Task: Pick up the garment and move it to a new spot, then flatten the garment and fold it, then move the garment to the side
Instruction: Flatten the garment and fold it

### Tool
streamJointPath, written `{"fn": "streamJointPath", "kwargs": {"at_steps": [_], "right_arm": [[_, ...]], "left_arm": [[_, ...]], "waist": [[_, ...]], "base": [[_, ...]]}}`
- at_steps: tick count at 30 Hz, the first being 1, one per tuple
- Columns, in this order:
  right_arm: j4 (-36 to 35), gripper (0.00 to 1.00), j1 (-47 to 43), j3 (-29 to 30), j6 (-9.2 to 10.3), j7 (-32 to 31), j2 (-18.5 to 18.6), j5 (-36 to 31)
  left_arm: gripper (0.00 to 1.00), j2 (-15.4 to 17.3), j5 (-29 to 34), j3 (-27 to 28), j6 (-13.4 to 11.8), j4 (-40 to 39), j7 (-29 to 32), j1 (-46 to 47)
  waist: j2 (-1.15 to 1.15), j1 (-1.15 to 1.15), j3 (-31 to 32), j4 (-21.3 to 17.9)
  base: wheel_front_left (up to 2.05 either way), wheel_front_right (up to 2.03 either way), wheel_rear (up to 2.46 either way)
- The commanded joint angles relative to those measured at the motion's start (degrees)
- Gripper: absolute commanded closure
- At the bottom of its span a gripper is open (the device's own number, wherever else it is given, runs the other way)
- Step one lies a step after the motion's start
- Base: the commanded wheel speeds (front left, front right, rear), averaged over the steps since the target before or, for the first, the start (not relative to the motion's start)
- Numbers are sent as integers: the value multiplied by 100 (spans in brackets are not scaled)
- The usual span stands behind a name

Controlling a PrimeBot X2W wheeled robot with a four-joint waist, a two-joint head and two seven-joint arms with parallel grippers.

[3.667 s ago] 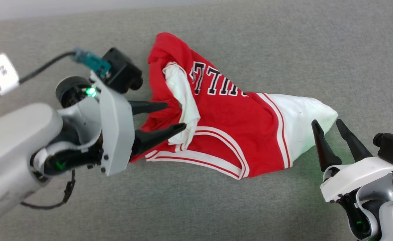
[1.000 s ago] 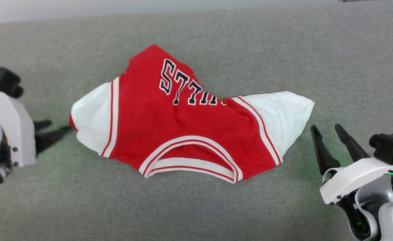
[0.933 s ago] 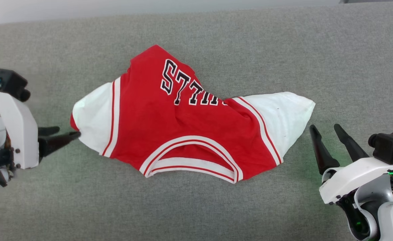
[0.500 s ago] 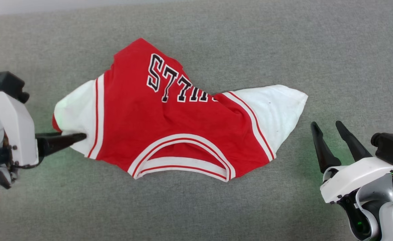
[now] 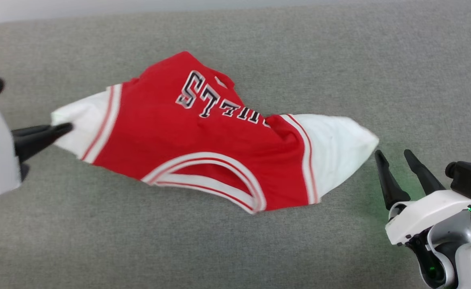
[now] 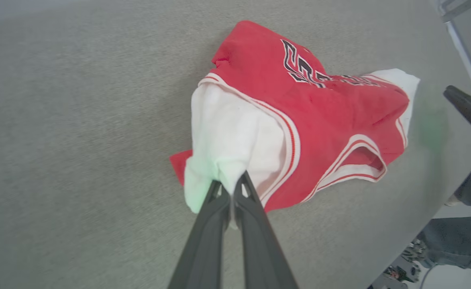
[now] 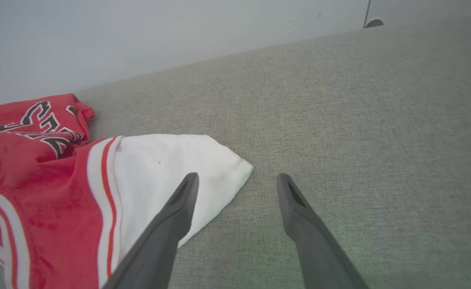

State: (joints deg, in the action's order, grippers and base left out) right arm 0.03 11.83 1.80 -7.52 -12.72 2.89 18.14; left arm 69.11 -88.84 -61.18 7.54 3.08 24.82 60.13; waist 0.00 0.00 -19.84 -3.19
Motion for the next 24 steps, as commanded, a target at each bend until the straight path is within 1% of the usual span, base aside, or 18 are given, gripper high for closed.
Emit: {"fn": "streamJointPath", "kwargs": {"at_steps": [1,4,5,7,9,13,16,18,19,20,22,24], "right_arm": [[13,0,67,0,6,-14,-2,31],[53,0,100,-28,6,-38,-1,30],[52,0,124,-39,6,-37,-1,31],[65,0,143,-39,6,-47,-1,22],[72,0,138,-39,6,-63,-1,5],[48,0,135,-5,6,-128,-1,-64],[13,0,137,-75,6,-267,-4,-186],[-31,0,149,-200,6,-441,-6,-322],[-61,0,165,-256,6,-545,-5,-415],[-105,0,192,-333,6,-668,-1,-506],[-184,0,230,-524,6,-985,-4,-768],[-279,0,326,-676,6,-1339,-1,-983]], "left_arm": [[100,64,87,-42,-11,-13,-21,-18],[100,311,604,-273,-11,30,-132,-231],[100,349,722,-362,-11,132,-200,-314],[100,300,979,-572,-11,453,-296,-499],[100,124,1098,-750,-11,841,-406,-680],[100,-289,1058,-910,-11,1540,-600,-970],[100,-587,960,-971,-11,1857,-740,-1092],[52,-717,875,-949,-11,1933,-905,-1093],[2,-753,836,-917,-11,1936,-1027,-1074],[0,-762,764,-870,-11,1926,-1170,-1072],[0,-738,708,-774,-11,1872,-1521,-1099],[0,-687,740,-681,-11,1795,-2017,-1153]], "waist": [[0,0,62,66],[0,0,83,97],[0,0,76,98],[0,0,69,108],[0,0,60,106],[0,0,31,91],[0,0,36,89],[0,0,56,99],[0,0,76,114],[0,0,96,129],[0,0,145,177],[0,0,196,238]], "base": [[0,0,0],[0,0,0],[0,0,0],[0,0,0],[0,0,0],[0,0,0],[0,0,0],[0,0,0],[0,0,0],[0,0,0],[0,0,0],[0,0,0]]}}
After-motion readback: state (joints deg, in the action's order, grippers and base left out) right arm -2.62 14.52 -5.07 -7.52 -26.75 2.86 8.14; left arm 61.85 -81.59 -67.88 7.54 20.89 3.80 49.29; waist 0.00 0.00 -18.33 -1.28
